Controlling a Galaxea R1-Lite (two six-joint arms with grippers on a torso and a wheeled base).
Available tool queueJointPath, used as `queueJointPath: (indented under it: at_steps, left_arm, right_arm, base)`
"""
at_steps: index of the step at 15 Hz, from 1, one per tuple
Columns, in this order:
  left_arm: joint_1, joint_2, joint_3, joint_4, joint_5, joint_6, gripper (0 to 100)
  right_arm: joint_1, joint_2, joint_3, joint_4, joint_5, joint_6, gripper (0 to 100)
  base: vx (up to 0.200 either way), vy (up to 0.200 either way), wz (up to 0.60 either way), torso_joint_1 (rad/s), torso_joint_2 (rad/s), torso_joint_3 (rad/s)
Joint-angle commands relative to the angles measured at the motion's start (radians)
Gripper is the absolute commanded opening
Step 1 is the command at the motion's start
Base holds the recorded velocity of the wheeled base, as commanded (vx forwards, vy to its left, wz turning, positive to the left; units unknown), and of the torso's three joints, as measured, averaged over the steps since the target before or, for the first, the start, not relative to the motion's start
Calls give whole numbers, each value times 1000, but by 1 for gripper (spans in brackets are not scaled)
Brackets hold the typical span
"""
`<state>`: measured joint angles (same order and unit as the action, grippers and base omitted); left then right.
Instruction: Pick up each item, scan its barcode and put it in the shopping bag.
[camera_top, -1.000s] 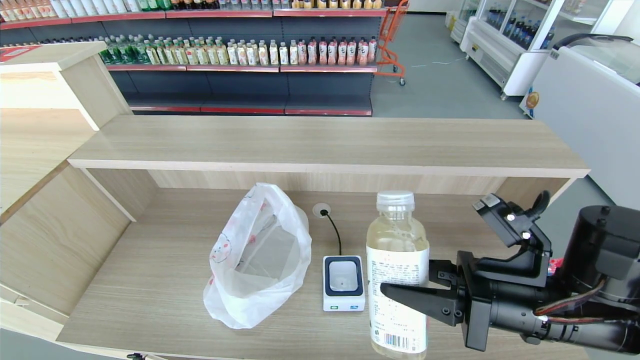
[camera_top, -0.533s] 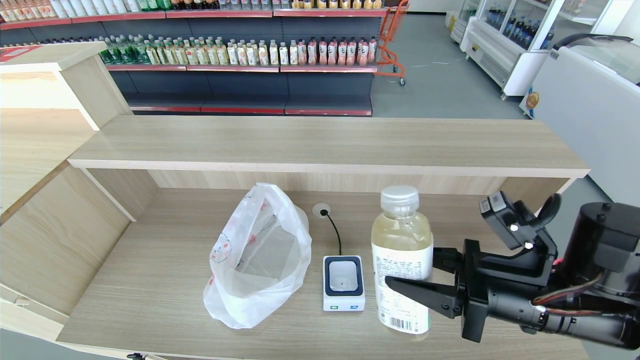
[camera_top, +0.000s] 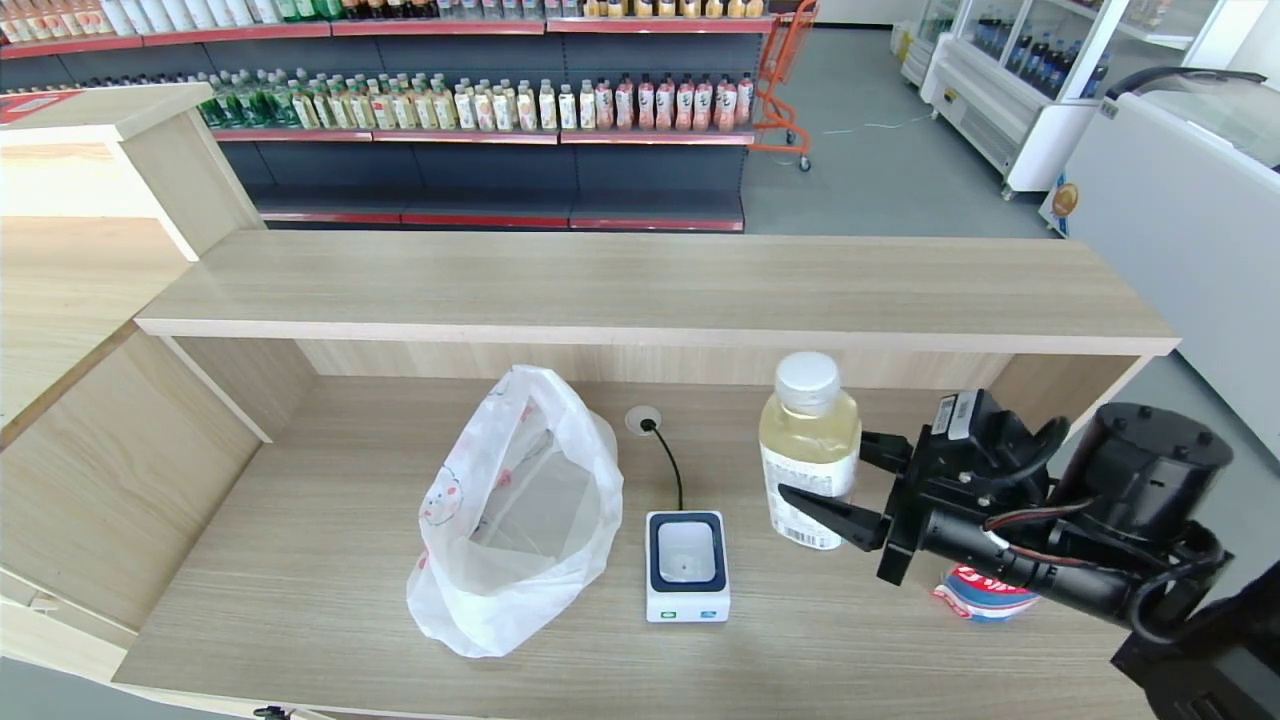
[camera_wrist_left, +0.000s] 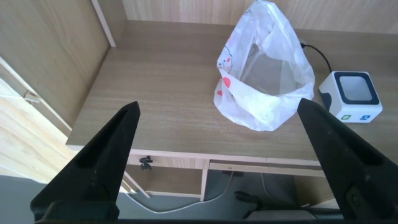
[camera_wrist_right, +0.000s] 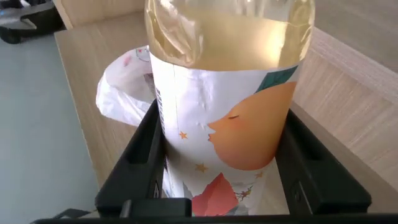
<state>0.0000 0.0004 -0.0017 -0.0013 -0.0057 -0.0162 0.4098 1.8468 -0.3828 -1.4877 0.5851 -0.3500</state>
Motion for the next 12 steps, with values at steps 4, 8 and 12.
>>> queueJointPath:
  at_steps: [4,8,12]
  left_arm:
    - [0,0,0,0,0,1,100]
    - [0,0,0,0,0,-1,100]
    - [0,0,0,0,0,-1,100]
  right_arm:
    - [-85,310,-84,-83,311,-273,0]
    - [-118,382,-165,-83,374,-296,0]
    - [-134,482,-252,-83,380,-313,0]
  base:
    - [0,0,0,0,0,0]
    - [0,0,0,0,0,0]
    - [0,0,0,0,0,0]
